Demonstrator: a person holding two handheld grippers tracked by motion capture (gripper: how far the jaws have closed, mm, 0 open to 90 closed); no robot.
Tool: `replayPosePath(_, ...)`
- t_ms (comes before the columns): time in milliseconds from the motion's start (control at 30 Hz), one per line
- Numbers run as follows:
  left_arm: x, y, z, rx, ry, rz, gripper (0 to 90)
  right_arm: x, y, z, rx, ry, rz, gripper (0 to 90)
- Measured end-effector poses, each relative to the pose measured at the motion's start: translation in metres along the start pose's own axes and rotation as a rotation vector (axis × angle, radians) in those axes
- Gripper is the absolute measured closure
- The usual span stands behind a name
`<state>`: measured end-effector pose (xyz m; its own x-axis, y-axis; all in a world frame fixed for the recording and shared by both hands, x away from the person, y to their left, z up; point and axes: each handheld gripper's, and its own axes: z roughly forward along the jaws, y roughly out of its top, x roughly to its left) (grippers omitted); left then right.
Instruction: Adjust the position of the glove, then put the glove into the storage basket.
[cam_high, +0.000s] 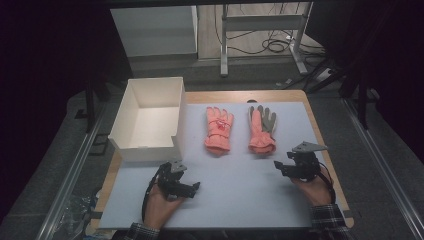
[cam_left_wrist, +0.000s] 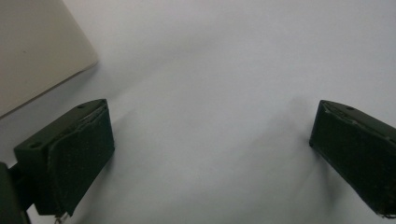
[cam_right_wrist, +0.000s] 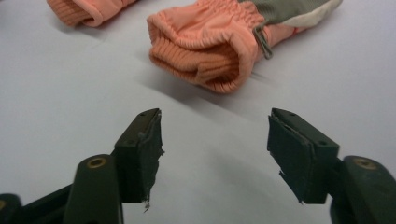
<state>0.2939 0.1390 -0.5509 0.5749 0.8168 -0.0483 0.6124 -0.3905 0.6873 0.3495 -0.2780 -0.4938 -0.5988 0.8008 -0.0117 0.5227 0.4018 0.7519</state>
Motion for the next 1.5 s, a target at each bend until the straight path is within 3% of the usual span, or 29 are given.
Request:
replayPosePath(667,0.000,0.000,0.000,0.000,0.000,0.000,0.0,-0.021,0.041,0.013,-0.017,0.036,0.010,48.8)
replayPosePath(1000,0.000,0.000,0.000,0.000,0.000,0.000,0.0,-0.028,0.058,0.030,-0.011,0.044,-0.001,54.6)
replayPosePath(1300,0.000,0.000,0.000,0.000,-0.001,0.000,0.0,-0.031,0.074,0.049,0.000,0.031,-0.034,59.8)
replayPosePath(1500,0.000,0.000,0.000,-0.001,-0.001,0.000,0.0,-0.036,0.080,0.060,0.003,0.016,-0.029,63.2)
